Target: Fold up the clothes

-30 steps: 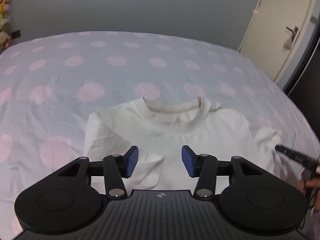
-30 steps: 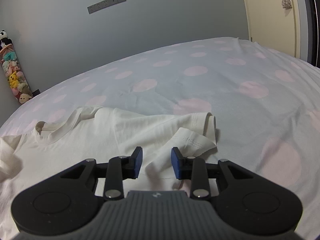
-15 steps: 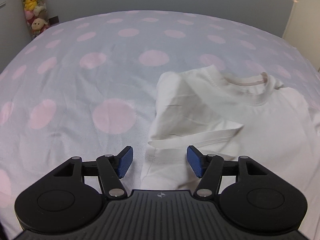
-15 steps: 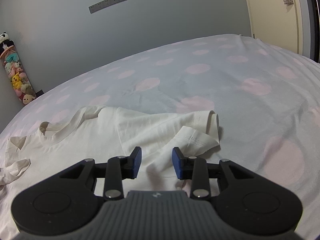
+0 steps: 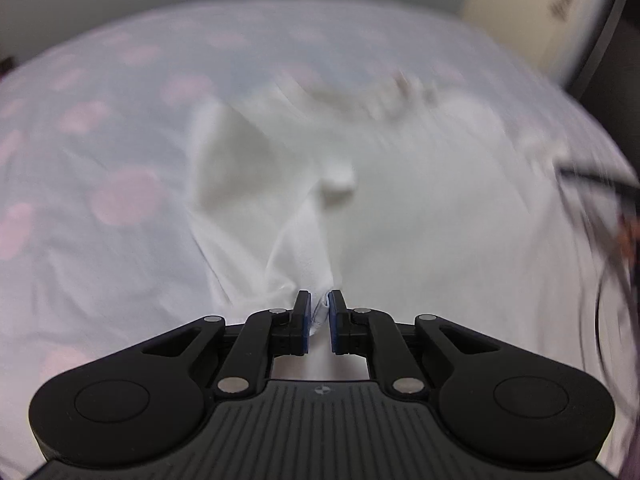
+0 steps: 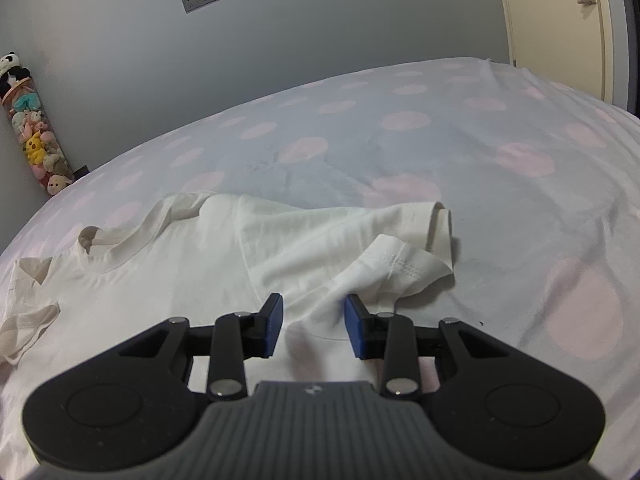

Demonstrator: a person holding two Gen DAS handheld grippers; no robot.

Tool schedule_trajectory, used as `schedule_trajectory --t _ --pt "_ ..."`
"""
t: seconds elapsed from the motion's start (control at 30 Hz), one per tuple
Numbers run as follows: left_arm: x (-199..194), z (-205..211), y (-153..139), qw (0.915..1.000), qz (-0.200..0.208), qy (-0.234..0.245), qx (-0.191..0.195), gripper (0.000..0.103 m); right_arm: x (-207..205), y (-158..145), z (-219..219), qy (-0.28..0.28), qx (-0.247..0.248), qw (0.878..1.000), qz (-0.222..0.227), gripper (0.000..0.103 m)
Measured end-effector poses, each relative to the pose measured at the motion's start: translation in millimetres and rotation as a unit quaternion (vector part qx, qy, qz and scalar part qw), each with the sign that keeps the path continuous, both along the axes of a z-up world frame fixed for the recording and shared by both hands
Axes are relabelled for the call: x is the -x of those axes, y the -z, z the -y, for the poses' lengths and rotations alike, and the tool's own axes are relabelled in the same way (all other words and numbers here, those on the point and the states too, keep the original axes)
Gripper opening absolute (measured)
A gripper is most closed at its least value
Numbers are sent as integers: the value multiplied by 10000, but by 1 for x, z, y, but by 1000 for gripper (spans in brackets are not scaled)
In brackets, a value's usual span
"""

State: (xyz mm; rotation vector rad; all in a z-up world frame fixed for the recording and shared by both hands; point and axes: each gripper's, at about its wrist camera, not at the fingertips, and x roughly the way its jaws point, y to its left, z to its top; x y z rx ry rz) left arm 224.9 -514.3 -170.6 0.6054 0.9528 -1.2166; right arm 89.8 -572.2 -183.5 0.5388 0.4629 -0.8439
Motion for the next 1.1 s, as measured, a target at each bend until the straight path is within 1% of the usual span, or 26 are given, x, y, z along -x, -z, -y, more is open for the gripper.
schedule_trajectory --t 0.03,0.07,0.1,0.13,0.2,0.23,0.27,0.33,0.47,0.5,0.6,0.73,0.8,0.9,0.93,1.03,1.07,1.1 --pt "5 1 5 9998 33 89 -179 8 0 -1 -1 1 10 10000 12 38" --pt "8 1 8 9995 82 109 -270 12 1 -2 -2 5 17 10000 22 38" --pt "10 1 11 9993 118 121 -345 20 1 -2 -2 7 20 10000 27 38" --pt "12 -1 10 9994 79 87 -335 24 1 -2 -2 8 20 10000 27 38" --pt "13 -3 5 9997 -26 34 -247 38 1 -2 -2 11 16 10000 26 38" --pt "11 -3 0 9998 -14 12 -203 42 1 -2 -2 19 14 10000 29 38" --pt "10 -3 -5 9999 2 -12 -157 43 1 -3 -2 27 13 10000 35 38" --pt "2 -1 -16 9999 62 -114 -40 43 0 -3 -1 40 12 10000 49 39" --pt "-24 27 -35 9981 179 -579 113 49 -2 -1 0 13 -7 10000 38 39" --pt "-32 35 -40 9972 226 -700 125 49 -3 -1 0 6 -10 10000 31 39" --pt "-54 67 -54 9938 413 -1037 2 49 -1 -1 1 14 -10 10000 25 39" --pt "-83 113 -60 9877 688 -1382 -249 49 0 1 4 43 -14 10000 11 42" --pt "-94 135 -56 9845 787 -1479 -517 49 1 1 5 58 -17 10000 4 42" --pt "-105 165 -43 9789 955 -1454 -1069 49 1 4 7 57 -46 10000 -15 42" --pt "-109 174 -36 9766 931 -1433 -1303 49 1 4 8 45 -57 10000 -20 42" --pt "-115 192 -11 9648 828 -1400 -2066 46 1 6 9 18 -76 10000 -41 42" --pt "-116 194 -4 9612 811 -1390 -2243 34 1 7 9 11 -78 10000 -49 42" --pt "-118 196 2 9574 793 -1381 -2407 18 1 7 9 4 -80 10000 -59 42"
